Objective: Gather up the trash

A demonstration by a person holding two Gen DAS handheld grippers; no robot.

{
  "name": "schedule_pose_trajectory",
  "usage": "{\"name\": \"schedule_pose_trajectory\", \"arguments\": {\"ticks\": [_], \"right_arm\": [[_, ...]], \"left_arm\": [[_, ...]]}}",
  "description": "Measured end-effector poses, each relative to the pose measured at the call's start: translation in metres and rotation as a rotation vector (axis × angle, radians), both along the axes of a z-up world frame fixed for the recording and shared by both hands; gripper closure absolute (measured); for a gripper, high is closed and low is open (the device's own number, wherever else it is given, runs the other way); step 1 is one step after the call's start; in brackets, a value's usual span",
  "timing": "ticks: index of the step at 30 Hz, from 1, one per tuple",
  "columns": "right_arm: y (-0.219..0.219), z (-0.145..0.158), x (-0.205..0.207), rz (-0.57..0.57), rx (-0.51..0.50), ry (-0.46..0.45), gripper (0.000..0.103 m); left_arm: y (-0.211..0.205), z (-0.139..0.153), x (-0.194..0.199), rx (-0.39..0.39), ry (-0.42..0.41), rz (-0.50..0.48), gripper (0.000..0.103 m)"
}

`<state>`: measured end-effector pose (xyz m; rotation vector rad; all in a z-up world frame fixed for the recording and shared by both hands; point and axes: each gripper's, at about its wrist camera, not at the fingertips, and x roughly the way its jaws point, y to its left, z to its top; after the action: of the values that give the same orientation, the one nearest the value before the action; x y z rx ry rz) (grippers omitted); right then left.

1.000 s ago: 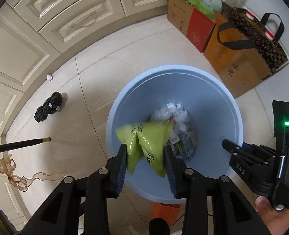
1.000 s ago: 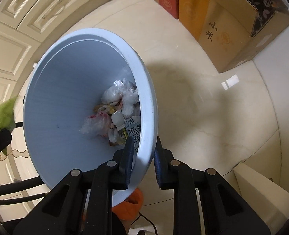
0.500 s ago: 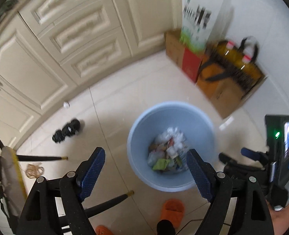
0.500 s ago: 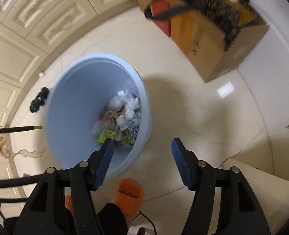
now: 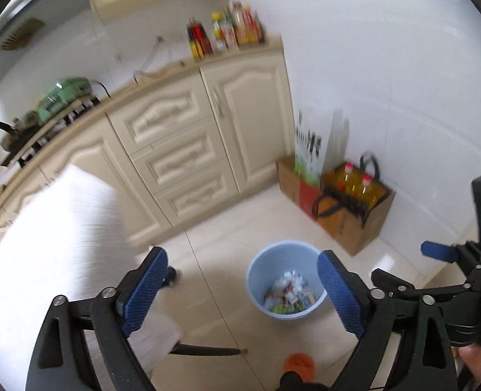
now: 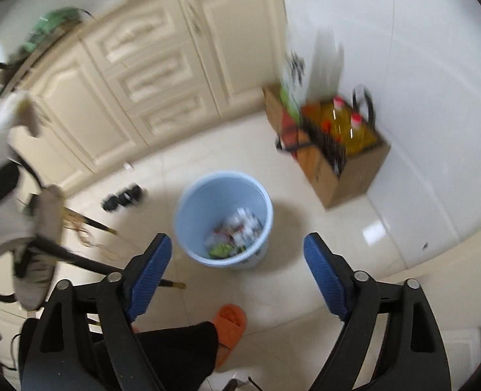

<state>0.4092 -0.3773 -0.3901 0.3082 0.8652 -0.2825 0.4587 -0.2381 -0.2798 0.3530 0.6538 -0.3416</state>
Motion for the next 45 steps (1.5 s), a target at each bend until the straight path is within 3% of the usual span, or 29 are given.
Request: {"name": "schedule_pose_trajectory", "arguments": {"ticks": [5,12,16,21,25,30,36,45], "right_arm": [[0.06,0.095,-0.045,0.068,-0.075,-0.184,0.003],[0.14,0.192,-0.092,0.186,-0.15,-0.384,0.0],[0.177,0.23,-0.121,0.219,-0.198,-0.46,0.0],[0.213,0.276,-0.158,0.244,-0.194,-0.58,0.0],[0.244,0.302,-0.18,0.291,-0.219,-0.635,0.0],[0.265,0.313,-0.19,0.349,-0.237,-0.661,0.0],[0.269,0.317,-0.201,0.357,-0.233,-0.686,0.0],[0.26,0.319,-0.209,0.322,-0.228,-0.696,0.0]], "left_arm": [[0.067,0.069,-0.096,-0.101,-0.118,0.032,0.003],[0.175,0.145,-0.231,-0.25,-0.235,0.118,0.001],[0.23,0.169,-0.303,-0.323,-0.242,0.167,0.001],[0.285,0.197,-0.382,-0.339,-0.312,0.248,0.001],[0.296,0.208,-0.442,-0.333,-0.405,0.307,0.001],[0.293,0.207,-0.503,-0.338,-0.445,0.335,0.001],[0.271,0.192,-0.522,-0.337,-0.464,0.332,0.001],[0.258,0.193,-0.472,-0.323,-0.448,0.316,0.001]]}}
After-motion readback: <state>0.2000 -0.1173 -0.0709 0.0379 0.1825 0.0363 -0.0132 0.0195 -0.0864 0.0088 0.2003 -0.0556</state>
